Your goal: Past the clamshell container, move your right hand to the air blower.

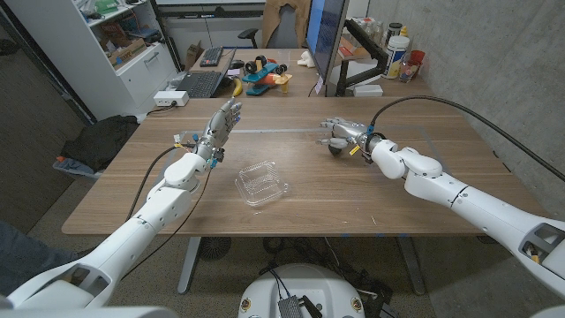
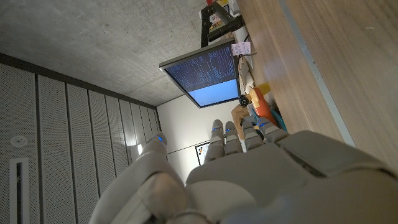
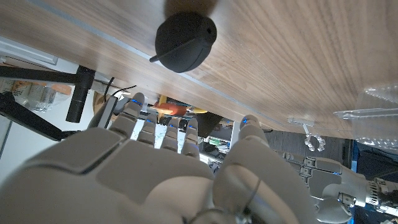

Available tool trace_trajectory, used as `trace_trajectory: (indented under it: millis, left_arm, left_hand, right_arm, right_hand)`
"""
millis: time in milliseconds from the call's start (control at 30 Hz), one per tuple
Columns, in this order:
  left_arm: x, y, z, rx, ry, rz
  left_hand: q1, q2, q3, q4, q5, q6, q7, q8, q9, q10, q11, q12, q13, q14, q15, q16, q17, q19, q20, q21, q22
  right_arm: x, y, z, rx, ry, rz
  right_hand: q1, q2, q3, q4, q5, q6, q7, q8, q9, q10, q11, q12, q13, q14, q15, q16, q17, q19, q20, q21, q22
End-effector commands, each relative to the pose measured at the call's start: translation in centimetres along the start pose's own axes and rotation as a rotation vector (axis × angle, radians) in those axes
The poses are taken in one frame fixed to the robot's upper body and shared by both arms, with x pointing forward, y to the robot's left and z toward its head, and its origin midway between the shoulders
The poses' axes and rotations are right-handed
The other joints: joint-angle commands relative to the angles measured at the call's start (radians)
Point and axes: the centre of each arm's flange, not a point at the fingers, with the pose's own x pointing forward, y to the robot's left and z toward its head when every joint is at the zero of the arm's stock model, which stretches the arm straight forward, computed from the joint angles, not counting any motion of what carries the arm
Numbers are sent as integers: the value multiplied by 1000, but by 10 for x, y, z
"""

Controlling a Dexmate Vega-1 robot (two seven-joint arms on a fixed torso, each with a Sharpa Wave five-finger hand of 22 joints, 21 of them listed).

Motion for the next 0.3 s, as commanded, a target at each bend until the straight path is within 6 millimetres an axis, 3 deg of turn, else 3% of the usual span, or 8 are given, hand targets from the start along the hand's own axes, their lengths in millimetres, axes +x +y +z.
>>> trace_trajectory:
  millis: [33,300]
  left_arm:
    - [0,-4,-2,-3,8,-9]
    - [-1,-5,-2,1,11,-6]
  left_hand:
    - [-3,8,5,-5,3,11,-1,3,4,8,6,3,3,-3,1,3,4,-2,5,2,4]
    - [-4,8,4,-5,3,13,-2,3,5,9,5,3,3,-3,1,3,4,-3,5,2,4]
  right_arm:
    - [0,3,1,3,-2,15]
    - [1,5,1,6,-9,22]
  right_hand:
    - [-5,-4,-1,-2,3,3,0,4,5,0,4,1,4,2,-3,4,2,-3,4,7,4]
    - [-5,-4,-1,-1,3,4,1,5,5,2,6,2,4,6,-5,6,2,-2,5,7,4]
